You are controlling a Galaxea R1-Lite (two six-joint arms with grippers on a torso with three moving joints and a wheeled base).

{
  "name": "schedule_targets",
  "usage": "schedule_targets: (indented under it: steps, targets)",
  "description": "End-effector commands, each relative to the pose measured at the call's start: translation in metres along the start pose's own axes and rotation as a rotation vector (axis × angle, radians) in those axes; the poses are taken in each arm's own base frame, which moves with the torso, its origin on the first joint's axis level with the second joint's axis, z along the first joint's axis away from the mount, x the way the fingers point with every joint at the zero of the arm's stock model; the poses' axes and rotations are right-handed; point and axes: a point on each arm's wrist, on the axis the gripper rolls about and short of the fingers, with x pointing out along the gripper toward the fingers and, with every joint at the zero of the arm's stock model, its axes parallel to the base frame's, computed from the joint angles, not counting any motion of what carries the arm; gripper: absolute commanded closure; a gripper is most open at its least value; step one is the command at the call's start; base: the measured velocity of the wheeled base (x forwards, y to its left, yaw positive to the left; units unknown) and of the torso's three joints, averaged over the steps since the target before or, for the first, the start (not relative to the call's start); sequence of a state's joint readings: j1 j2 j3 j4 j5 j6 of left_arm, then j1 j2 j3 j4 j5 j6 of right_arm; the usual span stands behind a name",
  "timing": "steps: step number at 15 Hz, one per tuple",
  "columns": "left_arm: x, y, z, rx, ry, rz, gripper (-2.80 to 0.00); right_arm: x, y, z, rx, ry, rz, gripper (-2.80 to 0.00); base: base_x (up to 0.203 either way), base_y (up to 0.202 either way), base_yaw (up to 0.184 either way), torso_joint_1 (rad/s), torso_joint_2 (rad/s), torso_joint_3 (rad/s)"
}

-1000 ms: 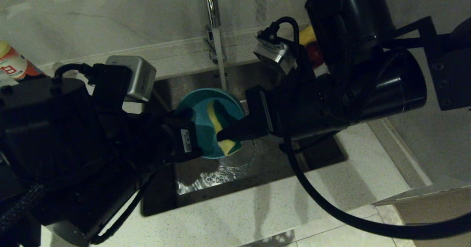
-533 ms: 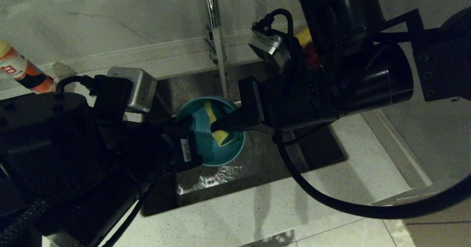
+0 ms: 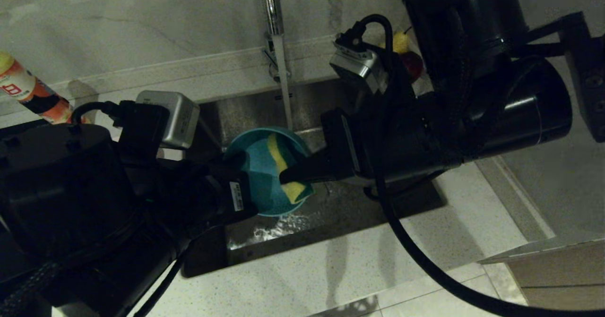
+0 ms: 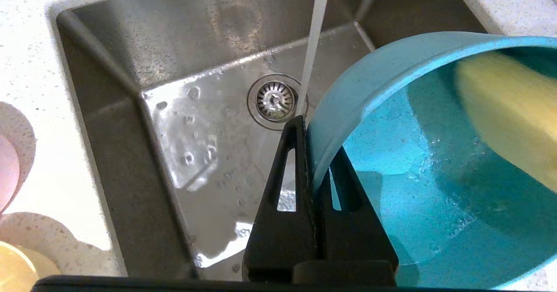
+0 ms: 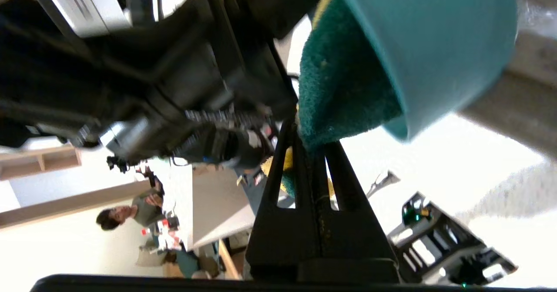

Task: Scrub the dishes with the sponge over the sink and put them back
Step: Wipe the bowl

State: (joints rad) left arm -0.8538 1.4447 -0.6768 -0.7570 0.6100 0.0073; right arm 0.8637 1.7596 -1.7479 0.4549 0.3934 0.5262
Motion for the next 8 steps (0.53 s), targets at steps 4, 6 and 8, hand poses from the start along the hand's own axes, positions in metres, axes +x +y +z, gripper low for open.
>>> schedule_targets:
  steps: [4, 6, 8]
  targets:
    - [0.0, 0.0, 0.005, -0.016, -0.028, 0.003, 0.0, 0.005, -0.007, -0.012, 0.017, 0.048, -0.019, 0.0, 0.0, 0.0, 0.0, 0.0, 0.0, 0.0]
    - [0.0, 0.0, 0.008, -0.023, -0.04, 0.004, 0.0, 0.013, -0.007, -0.013, 0.016, 0.062, -0.018, 0.0, 0.0, 0.0, 0.0, 0.0, 0.0, 0.0]
    - [0.001, 0.0, 0.009, -0.032, -0.044, 0.005, 0.0, 0.026, -0.009, -0.016, 0.017, 0.087, -0.02, 0.0, 0.0, 0.0, 0.0, 0.0, 0.0, 0.0]
